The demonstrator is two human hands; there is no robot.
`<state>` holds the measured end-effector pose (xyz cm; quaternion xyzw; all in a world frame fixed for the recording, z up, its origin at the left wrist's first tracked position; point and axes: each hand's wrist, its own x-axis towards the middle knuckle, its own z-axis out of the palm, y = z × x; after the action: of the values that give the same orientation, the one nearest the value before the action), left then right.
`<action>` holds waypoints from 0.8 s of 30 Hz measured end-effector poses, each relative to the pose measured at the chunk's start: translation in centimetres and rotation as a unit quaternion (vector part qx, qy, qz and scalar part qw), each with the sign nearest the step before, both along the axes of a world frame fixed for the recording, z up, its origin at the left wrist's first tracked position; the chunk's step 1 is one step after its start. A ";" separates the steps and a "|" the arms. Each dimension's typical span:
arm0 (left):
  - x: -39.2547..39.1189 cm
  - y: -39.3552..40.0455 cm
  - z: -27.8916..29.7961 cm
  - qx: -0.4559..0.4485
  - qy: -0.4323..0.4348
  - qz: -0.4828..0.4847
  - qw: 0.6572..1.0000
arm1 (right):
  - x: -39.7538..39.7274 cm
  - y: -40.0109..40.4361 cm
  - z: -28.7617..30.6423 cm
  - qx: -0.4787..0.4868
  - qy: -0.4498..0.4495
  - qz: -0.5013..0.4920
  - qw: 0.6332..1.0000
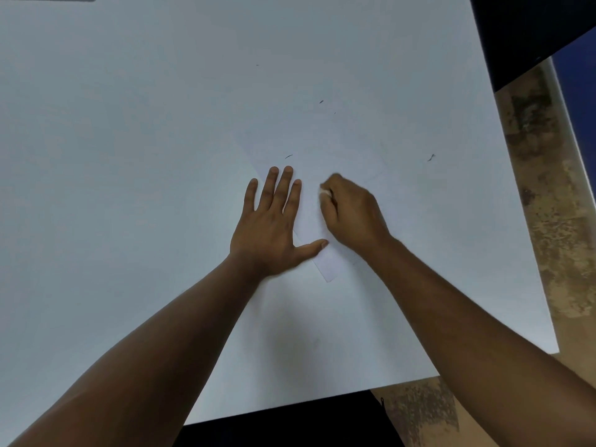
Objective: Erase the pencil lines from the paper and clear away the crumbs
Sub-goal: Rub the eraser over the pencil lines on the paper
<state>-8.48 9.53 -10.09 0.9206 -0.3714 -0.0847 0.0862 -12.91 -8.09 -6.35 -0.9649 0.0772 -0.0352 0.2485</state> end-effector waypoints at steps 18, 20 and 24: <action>0.0 0.0 0.0 0.000 0.008 -0.004 1.000 | 1.2 -0.1 1.0 0.023 0.008 -0.049 0.999; 0.0 0.1 0.1 0.005 0.014 -0.002 1.000 | -0.3 -0.2 1.4 0.057 0.016 -0.087 0.994; -0.1 0.1 0.4 0.012 0.024 -0.003 1.000 | -3.4 -0.1 1.0 0.114 0.000 -0.162 0.980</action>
<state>-8.53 9.63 -9.73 0.9180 -0.3714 -0.1113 0.0836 -16.27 -8.15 -5.36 -0.9050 0.2357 -0.0663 0.3479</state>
